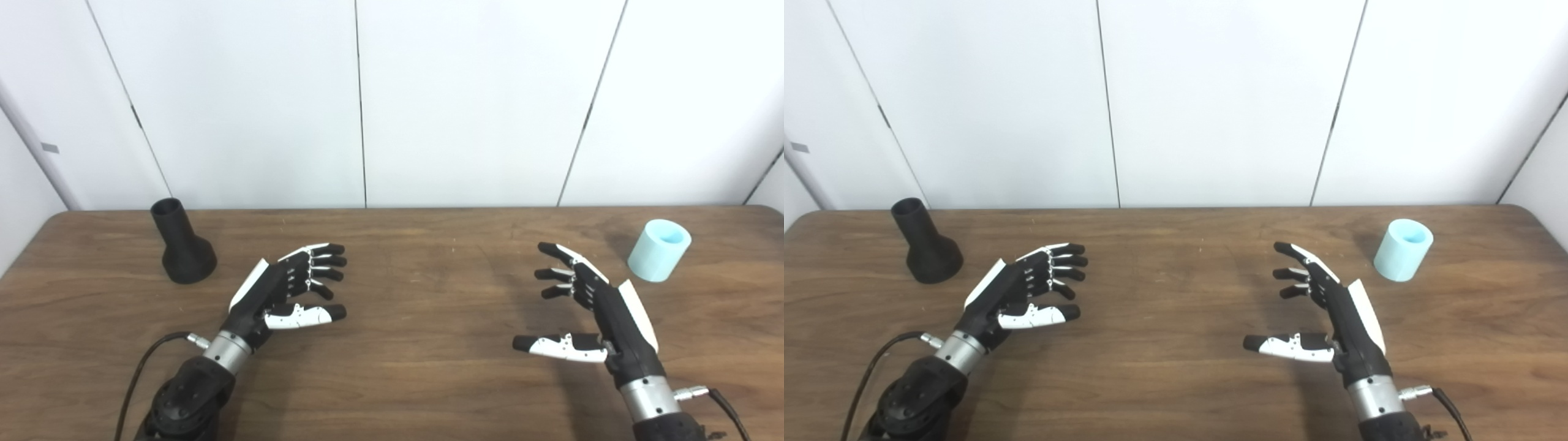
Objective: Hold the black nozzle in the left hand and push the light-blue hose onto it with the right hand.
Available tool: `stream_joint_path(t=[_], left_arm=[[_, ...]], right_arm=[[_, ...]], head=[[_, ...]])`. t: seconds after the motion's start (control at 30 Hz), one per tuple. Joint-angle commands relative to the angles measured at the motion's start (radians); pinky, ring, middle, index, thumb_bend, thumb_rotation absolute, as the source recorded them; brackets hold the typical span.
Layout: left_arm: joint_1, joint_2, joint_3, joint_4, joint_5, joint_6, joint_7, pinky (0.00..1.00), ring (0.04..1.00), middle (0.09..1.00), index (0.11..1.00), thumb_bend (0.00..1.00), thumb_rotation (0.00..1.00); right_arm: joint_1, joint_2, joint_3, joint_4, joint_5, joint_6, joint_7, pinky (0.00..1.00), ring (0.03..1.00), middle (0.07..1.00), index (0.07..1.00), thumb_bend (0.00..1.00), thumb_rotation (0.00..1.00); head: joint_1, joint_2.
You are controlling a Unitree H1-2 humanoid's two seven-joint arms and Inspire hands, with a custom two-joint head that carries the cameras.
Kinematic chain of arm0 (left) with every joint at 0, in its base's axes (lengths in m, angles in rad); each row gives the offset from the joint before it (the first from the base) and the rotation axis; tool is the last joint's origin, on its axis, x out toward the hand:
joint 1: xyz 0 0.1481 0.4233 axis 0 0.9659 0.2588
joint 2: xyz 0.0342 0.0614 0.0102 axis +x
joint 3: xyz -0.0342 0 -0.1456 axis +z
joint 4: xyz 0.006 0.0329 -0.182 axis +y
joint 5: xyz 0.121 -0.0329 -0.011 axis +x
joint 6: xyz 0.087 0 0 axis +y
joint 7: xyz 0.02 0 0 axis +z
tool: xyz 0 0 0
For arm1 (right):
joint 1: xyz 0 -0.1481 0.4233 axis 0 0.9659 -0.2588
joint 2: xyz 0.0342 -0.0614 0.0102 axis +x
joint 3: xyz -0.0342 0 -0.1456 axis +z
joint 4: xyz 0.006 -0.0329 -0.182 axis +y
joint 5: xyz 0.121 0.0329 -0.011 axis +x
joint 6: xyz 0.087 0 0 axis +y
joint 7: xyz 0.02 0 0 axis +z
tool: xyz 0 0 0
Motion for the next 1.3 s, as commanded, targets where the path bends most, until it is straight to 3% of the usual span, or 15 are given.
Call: stream_joint_path(t=[0.0,0.3,0.47,0.57,0.73,0.83,1.1,1.27], left_arm=[[-0.037,0.002,0.011,-0.026,-0.019,-0.040,0.006,0.53,0.696,0.753,0.723,0.78,0.23],[-0.037,0.003,0.010,-0.026,-0.032,-0.033,-0.004,0.53,0.696,0.753,0.727,0.77,0.22],[-0.035,0.003,0.007,-0.032,-0.030,-0.024,-0.003,0.54,0.701,0.749,0.727,0.75,0.16],[-0.034,-0.006,0.000,-0.031,-0.018,-0.026,0.005,0.54,0.701,0.747,0.727,0.74,0.16],[-0.051,-0.046,-0.028,-0.005,0.035,-0.041,0.034,0.53,0.700,0.740,0.724,0.73,0.13],[-0.066,-0.062,-0.041,0.037,0.063,-0.068,0.050,0.53,0.701,0.732,0.727,0.73,0.14],[-0.066,-0.062,-0.057,0.037,0.168,-0.105,0.100,0.53,0.675,0.719,0.727,0.71,0.14],[-0.039,-0.036,-0.034,-0.071,0.202,-0.080,0.123,0.52,0.660,0.707,0.719,0.73,0.16]], right_arm=[[-0.024,0.000,-0.004,-0.024,-0.006,-0.046,-0.016,0.62,0.747,0.870,0.822,0.76,0.06],[-0.022,-0.005,-0.004,-0.026,-0.003,-0.041,-0.010,0.62,0.748,0.868,0.823,0.75,0.06],[-0.022,-0.008,-0.003,-0.024,-0.006,-0.044,-0.009,0.61,0.743,0.868,0.823,0.76,0.06],[-0.018,-0.015,-0.007,-0.021,0.000,-0.049,-0.007,0.61,0.739,0.868,0.823,0.75,0.06],[-0.014,-0.043,-0.031,0.007,0.042,-0.067,0.005,0.61,0.747,0.877,0.832,0.73,0.03],[-0.014,-0.049,-0.037,0.004,0.065,-0.052,0.016,0.64,0.775,0.884,0.850,0.70,0.00],[-0.029,-0.056,-0.030,0.053,0.089,-0.104,0.032,0.66,0.804,0.906,0.868,0.66,0.00],[-0.033,-0.047,-0.029,0.050,0.090,-0.105,0.034,0.66,0.800,0.912,0.877,0.63,0.00]], head=[[0.000,0.000],[-0.001,0.004],[0.009,0.003],[0.096,-0.019],[0.329,-0.080],[0.394,-0.110],[0.424,-0.141],[0.429,-0.146]])
